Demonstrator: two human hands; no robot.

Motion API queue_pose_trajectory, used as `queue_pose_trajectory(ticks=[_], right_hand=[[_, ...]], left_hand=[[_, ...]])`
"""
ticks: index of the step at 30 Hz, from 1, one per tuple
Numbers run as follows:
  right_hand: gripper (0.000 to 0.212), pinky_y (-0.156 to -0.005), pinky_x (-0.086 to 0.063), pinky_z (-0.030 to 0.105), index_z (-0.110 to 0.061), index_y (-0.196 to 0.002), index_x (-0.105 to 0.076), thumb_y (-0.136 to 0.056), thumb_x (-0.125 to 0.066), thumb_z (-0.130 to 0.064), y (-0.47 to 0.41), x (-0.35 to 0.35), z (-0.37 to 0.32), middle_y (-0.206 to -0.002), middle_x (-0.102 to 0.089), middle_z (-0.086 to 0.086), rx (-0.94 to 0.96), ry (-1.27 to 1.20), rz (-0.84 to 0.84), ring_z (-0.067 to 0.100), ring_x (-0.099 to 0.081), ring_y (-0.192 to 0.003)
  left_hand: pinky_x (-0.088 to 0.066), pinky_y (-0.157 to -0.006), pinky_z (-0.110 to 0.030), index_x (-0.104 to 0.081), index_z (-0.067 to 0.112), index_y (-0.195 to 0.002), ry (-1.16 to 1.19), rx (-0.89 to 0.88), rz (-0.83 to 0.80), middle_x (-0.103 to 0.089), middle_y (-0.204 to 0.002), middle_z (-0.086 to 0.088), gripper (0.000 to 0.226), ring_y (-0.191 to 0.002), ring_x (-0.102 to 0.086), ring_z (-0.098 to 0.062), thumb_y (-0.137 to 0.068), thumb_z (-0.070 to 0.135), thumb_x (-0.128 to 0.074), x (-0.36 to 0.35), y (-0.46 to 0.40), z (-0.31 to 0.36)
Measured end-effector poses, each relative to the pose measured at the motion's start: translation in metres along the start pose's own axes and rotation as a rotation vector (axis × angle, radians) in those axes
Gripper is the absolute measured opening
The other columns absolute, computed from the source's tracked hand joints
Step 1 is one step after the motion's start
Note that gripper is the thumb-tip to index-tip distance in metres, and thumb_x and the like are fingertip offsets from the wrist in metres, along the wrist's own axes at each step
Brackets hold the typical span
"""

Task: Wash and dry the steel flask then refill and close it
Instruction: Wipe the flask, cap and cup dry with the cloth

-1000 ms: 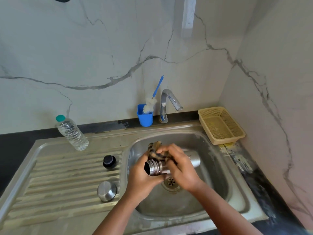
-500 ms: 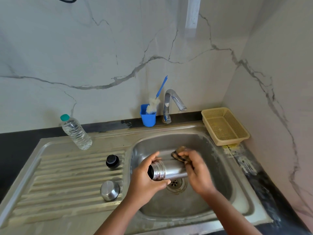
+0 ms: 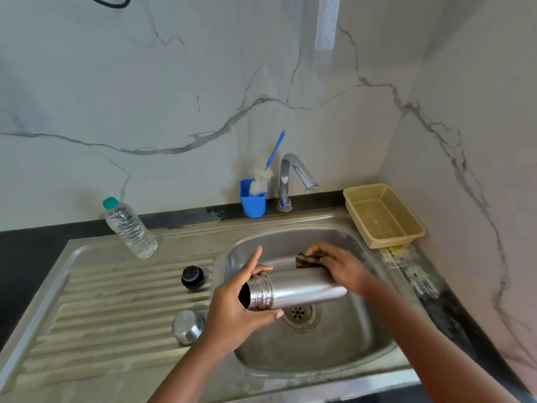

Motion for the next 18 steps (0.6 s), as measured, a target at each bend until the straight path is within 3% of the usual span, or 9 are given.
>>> queue_pose_trajectory(ticks=[3, 6, 9, 12, 14, 16, 18], right_hand=[[0.028, -0.076, -0.045, 0.033, -0.018, -0.111, -0.064, -0.1, -0.041, -0.007, 0.008, -0.001, 0.037, -0.105, -0.066, 0.01, -0.215, -0.588, 0.042, 0.022, -0.059, -0.091], [0.023, -0.076, -0.051, 0.038, -0.019, -0.12, -0.059, -0.099, -0.05, -0.016, 0.022, -0.022, 0.055, -0.11, -0.065, 0.014, -0.309, -0.953, 0.177, 0.026, -0.062, -0.093], [0.013, -0.077, -0.052, 0.039, -0.014, -0.109, -0.059, -0.097, -0.055, -0.015, 0.034, -0.041, 0.061, -0.101, -0.064, 0.011, -0.394, -1.113, 0.341, 0.023, -0.062, -0.086], [0.006, -0.08, -0.051, 0.04, -0.015, -0.103, -0.058, -0.097, -0.057, -0.012, 0.045, -0.052, 0.072, -0.104, -0.062, 0.014, -0.467, -1.147, 0.451, 0.023, -0.061, -0.087], [0.011, -0.073, -0.053, 0.037, -0.016, -0.105, -0.057, -0.097, -0.056, -0.008, 0.051, -0.05, 0.075, -0.105, -0.063, 0.013, -0.453, -1.174, 0.51, 0.022, -0.062, -0.087], [0.021, -0.065, -0.051, 0.035, -0.019, -0.111, -0.056, -0.096, -0.055, -0.004, 0.055, -0.044, 0.074, -0.102, -0.065, 0.009, -0.413, -1.255, 0.529, 0.021, -0.063, -0.086], [0.027, -0.068, -0.051, 0.038, -0.02, -0.113, -0.059, -0.089, -0.062, -0.008, 0.056, -0.038, 0.07, -0.103, -0.066, 0.009, -0.362, -1.326, 0.485, 0.024, -0.063, -0.089]], left_hand=[[-0.054, -0.092, -0.025, -0.043, 0.043, -0.144, 0.084, 0.044, 0.042, -0.066, -0.123, 0.012, 0.108, -0.115, -0.063, -0.011, -0.057, 0.006, -0.094, 0.011, 0.0, -0.007], [-0.055, -0.086, -0.023, -0.048, 0.043, -0.141, 0.126, 0.092, 0.076, -0.066, -0.123, 0.009, 0.104, -0.114, -0.064, -0.013, -0.057, 0.001, -0.093, 0.011, 0.0, -0.016], [-0.056, -0.09, -0.028, -0.046, 0.041, -0.143, 0.007, 0.048, 0.064, -0.064, -0.126, 0.016, 0.102, -0.117, -0.062, -0.009, -0.06, 0.005, -0.093, 0.005, 0.003, -0.013], [-0.05, -0.101, -0.025, -0.043, 0.037, -0.146, -0.201, -0.09, -0.011, -0.06, -0.13, 0.024, 0.102, -0.123, -0.056, 0.0, -0.061, 0.011, -0.092, -0.008, 0.004, 0.001], [-0.046, -0.105, -0.024, -0.043, 0.039, -0.146, -0.301, -0.166, -0.054, -0.058, -0.133, 0.024, 0.1, -0.125, -0.053, 0.003, -0.061, 0.015, -0.091, -0.017, 0.004, 0.009], [-0.048, -0.102, -0.024, -0.048, 0.039, -0.143, -0.25, -0.159, -0.058, -0.06, -0.13, 0.025, 0.095, -0.124, -0.054, 0.002, -0.061, 0.016, -0.091, -0.017, 0.003, 0.015], [-0.051, -0.1, -0.026, -0.054, 0.037, -0.138, -0.134, -0.108, -0.026, -0.062, -0.127, 0.023, 0.091, -0.122, -0.058, -0.003, -0.06, 0.013, -0.093, -0.011, -0.001, 0.013]])
Point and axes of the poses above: each hand's wrist, its own y-axis away from the middle knuckle, its own x-axis out of the back of the hand, z = x × y, the point moved 9 cm from there along -y, towards the middle knuckle
